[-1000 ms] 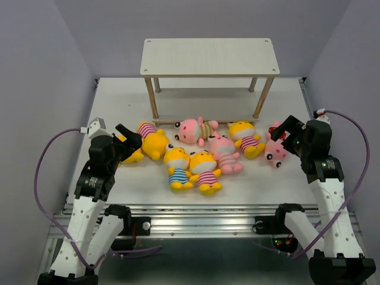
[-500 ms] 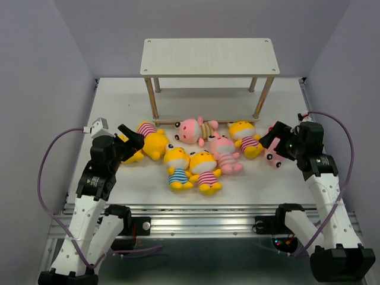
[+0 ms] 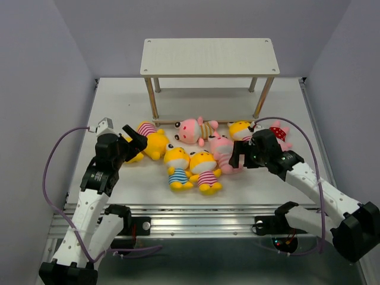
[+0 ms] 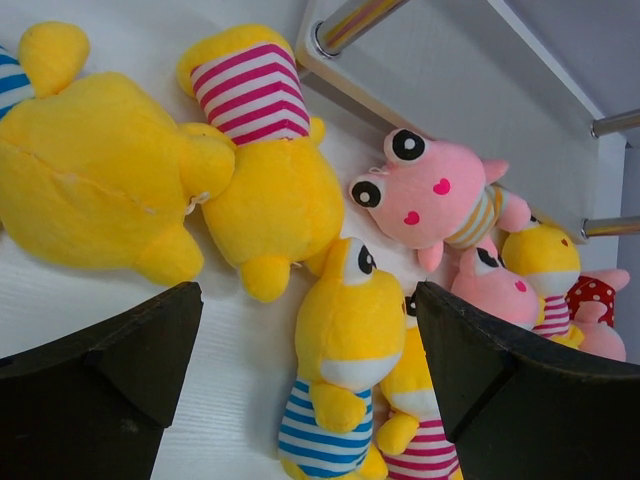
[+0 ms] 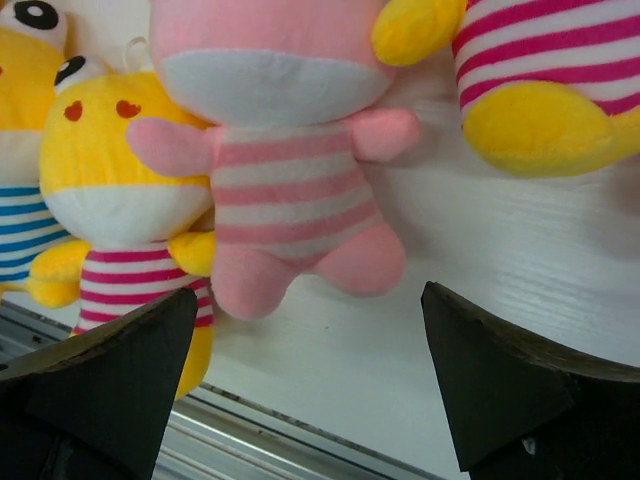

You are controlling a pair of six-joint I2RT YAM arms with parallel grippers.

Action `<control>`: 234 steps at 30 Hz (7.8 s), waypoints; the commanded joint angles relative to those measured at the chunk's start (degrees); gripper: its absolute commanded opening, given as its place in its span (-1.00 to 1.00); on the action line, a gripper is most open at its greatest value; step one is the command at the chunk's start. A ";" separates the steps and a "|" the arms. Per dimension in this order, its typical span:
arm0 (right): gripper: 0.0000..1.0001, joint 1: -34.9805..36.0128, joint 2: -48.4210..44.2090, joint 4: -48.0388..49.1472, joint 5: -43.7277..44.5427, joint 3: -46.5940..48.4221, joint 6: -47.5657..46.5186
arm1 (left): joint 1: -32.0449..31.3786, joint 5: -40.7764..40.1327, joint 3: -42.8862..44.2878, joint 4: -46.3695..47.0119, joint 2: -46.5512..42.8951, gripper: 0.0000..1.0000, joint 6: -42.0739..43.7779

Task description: Place and organize the stuffed toys onto the shelf

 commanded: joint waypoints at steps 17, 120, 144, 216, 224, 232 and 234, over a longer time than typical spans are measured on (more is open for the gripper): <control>1.00 4.40 14.97 17.01 5.83 -1.31 -4.03 | 0.15 1.88 -0.68 1.42 -0.75 0.98 0.10; 0.64 -0.96 29.83 52.00 32.30 13.55 -26.00 | 0.07 0.56 -0.77 1.07 -0.49 0.98 1.59; 1.00 5.37 22.60 34.42 -0.95 10.10 -40.58 | -0.81 8.03 -3.58 3.35 3.38 0.98 -2.01; -0.99 5.90 36.14 20.09 38.88 30.59 19.26 | -0.99 5.30 -1.74 1.24 -0.40 0.98 -2.54; -0.99 5.90 40.46 20.00 39.32 34.02 26.02 | -0.99 5.39 -1.83 1.16 -0.49 0.98 -2.63; -0.87 5.90 42.30 19.91 38.62 34.81 31.12 | -0.99 4.51 -1.39 0.10 -1.19 0.98 -2.63; -0.79 5.90 42.83 19.56 38.35 35.25 31.21 | -0.99 4.42 -1.47 0.01 -1.36 0.98 -2.63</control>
